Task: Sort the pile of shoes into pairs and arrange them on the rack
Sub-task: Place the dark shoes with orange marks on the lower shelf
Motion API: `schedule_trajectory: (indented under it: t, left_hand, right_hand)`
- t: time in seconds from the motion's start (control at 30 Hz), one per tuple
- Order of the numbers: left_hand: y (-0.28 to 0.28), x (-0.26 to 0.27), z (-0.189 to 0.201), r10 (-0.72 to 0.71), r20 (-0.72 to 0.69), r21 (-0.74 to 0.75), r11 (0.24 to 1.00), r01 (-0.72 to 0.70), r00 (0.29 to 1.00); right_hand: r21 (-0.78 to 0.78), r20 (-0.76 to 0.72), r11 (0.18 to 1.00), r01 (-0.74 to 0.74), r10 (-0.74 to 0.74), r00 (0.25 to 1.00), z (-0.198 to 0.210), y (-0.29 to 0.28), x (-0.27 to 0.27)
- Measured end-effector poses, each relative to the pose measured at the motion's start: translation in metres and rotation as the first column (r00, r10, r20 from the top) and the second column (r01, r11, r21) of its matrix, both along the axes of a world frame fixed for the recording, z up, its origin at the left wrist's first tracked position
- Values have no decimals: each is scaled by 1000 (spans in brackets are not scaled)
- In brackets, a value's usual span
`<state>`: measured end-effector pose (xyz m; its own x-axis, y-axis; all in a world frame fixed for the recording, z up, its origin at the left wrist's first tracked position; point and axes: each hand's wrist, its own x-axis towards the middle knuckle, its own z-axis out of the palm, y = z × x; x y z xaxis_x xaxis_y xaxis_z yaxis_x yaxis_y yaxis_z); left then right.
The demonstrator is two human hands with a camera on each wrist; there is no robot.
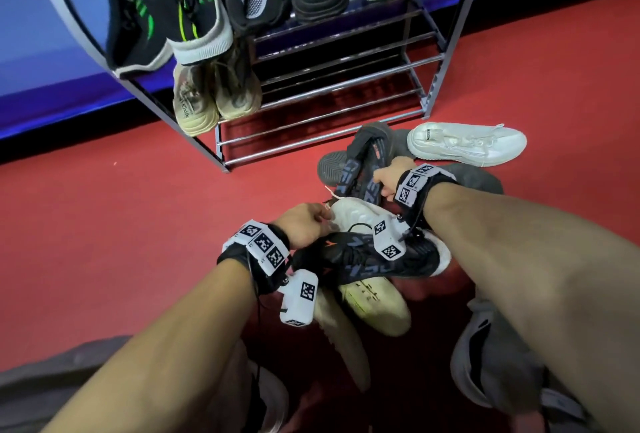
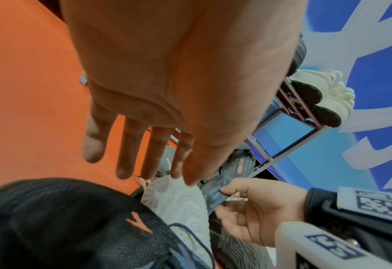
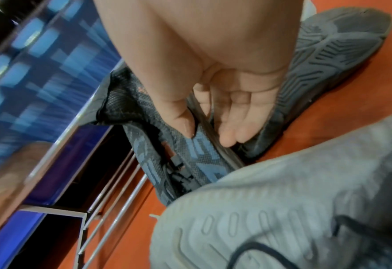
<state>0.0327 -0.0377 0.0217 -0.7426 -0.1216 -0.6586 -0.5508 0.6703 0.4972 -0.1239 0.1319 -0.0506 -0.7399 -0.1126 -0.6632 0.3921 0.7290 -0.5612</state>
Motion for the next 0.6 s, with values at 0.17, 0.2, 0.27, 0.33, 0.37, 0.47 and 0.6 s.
schedule_trajectory:
  t: [0.17, 0.2, 0.27, 0.33, 0.37, 0.47, 0.6]
  left_hand:
    - [12, 5, 20, 39, -96, -10, 999, -40, 995]
    - [15, 6, 24, 57, -128, -16, 998, -60, 990]
    - [20, 7, 33, 105, -198, 4, 994, -107, 974]
    - [25, 8, 41, 169, -260, 57, 986, -160, 951]
    - [27, 8, 45, 198, -284, 75, 980, -184, 938]
    - [32, 11, 55, 289, -327, 155, 955, -251, 900]
    - [37, 18, 67, 392, -340, 289, 909, -302, 855]
  right_hand:
    - [-205, -176, 964, 168, -206, 963, 79, 16, 7]
    - [-244, -196, 951, 189, -240, 951, 99, 21, 12]
    - [-324, -213, 919, 227, -304, 929, 120, 33, 11]
    - [-388, -196, 884, 261, -356, 914, 139, 44, 14]
    - [-409, -168, 870, 274, -368, 915, 145, 48, 15]
    - [-407, -110, 873, 268, -338, 935, 160, 56, 26]
    - [-388, -81, 906, 168, -216, 973, 167, 57, 42]
